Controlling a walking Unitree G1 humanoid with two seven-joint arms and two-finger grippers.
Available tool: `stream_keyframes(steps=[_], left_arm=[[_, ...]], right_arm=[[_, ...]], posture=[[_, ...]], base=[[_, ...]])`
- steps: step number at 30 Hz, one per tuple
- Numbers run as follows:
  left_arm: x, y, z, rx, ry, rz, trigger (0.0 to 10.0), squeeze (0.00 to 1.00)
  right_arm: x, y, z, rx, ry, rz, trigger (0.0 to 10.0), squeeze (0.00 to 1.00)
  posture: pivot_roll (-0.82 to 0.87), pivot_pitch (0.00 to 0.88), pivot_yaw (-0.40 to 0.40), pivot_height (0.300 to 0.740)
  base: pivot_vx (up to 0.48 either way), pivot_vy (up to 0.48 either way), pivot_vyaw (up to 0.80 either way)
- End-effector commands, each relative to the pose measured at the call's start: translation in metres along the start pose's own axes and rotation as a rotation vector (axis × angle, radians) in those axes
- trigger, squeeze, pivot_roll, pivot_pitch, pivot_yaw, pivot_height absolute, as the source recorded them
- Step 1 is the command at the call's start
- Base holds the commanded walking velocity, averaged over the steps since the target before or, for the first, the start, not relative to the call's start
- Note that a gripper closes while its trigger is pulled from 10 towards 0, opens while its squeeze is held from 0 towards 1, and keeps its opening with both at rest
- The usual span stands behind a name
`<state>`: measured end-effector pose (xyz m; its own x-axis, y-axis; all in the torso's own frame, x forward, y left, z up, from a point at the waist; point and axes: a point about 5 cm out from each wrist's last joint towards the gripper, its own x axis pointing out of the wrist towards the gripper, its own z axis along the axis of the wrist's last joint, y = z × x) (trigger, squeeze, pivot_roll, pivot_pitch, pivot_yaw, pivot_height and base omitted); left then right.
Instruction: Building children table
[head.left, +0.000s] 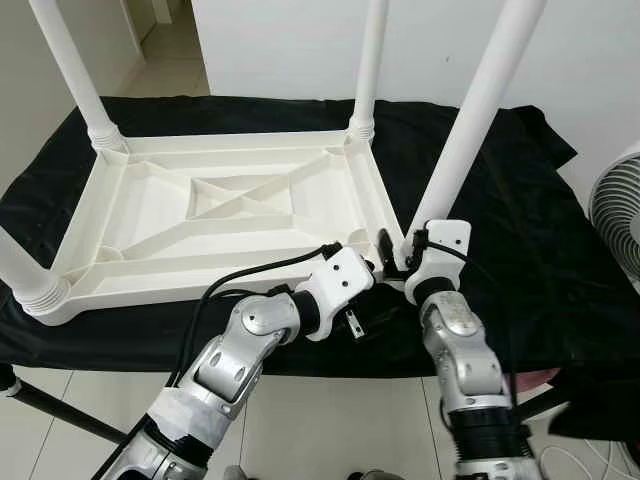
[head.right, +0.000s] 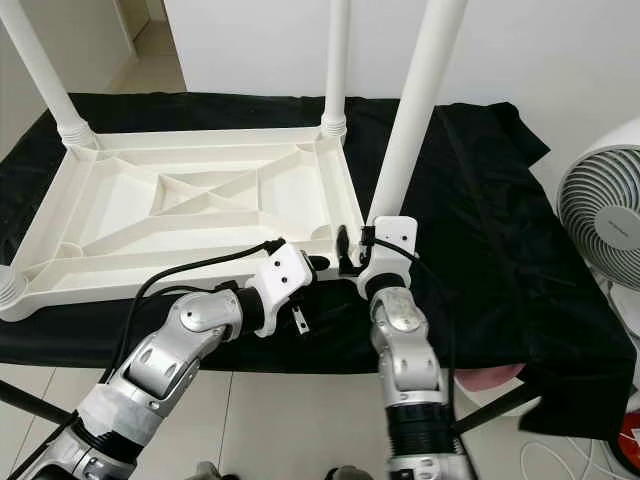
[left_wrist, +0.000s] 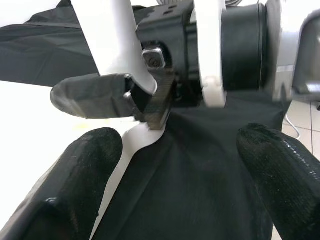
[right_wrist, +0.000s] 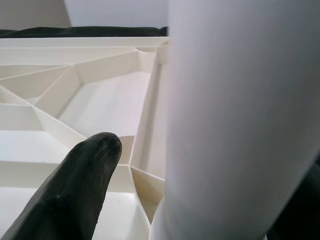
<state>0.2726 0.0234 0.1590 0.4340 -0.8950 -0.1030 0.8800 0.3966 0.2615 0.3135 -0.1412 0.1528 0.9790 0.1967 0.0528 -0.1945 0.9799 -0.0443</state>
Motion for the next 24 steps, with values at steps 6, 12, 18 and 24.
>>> stream_keyframes(steps=[6, 12, 18, 24], left_arm=[[0.000, -0.005, -0.001, -0.003, 0.004, -0.018, 10.0, 0.00], [0.001, -0.004, 0.000, 0.004, 0.005, -0.020, 10.0, 0.00], [0.001, -0.002, 0.000, 0.010, 0.005, -0.018, 10.0, 0.00], [0.001, -0.001, 0.000, 0.014, 0.005, -0.015, 10.0, 0.00]], right_arm=[[0.007, -0.016, 0.001, -0.081, 0.019, 0.229, 10.0, 0.00], [0.018, -0.027, 0.003, -0.142, 0.032, 0.432, 10.0, 0.00], [0.022, -0.025, -0.004, -0.140, 0.075, 0.556, 10.0, 0.00], [0.023, -0.021, -0.015, -0.101, 0.128, 0.622, 4.5, 0.00]], posture=[[-0.13, 0.040, 0.010, 0.740], [-0.13, 0.035, 0.012, 0.740], [-0.12, 0.023, 0.017, 0.740], [-0.12, 0.016, 0.018, 0.740]], base=[[0.000, 0.000, 0.00], [0.000, 0.000, 0.00], [0.000, 0.000, 0.00], [0.000, 0.000, 0.00]])
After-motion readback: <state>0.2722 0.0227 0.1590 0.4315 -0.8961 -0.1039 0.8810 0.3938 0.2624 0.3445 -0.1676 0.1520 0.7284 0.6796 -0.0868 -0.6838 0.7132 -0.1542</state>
